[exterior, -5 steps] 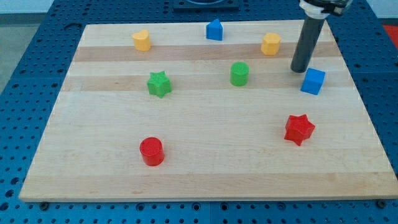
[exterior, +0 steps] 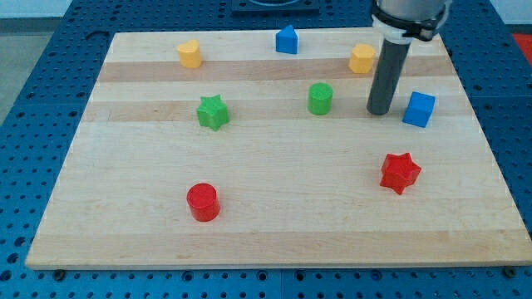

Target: Push the blue cube to the center left

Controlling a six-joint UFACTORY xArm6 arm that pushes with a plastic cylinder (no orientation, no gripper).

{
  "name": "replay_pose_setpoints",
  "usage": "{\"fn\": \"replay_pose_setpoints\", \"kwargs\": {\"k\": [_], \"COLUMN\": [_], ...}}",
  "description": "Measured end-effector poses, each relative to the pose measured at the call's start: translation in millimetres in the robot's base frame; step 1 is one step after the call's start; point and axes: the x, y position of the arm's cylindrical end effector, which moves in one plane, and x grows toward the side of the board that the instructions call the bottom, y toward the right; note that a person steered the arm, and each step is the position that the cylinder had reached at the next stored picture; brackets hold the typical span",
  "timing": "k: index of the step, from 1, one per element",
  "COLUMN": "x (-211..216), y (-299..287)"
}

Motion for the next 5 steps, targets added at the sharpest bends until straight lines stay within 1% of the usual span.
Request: {"fn": "replay_pose_setpoints", "kwargs": {"k": [2,5], "x": [3.1,3.1], "y": [8.8,75.1]}}
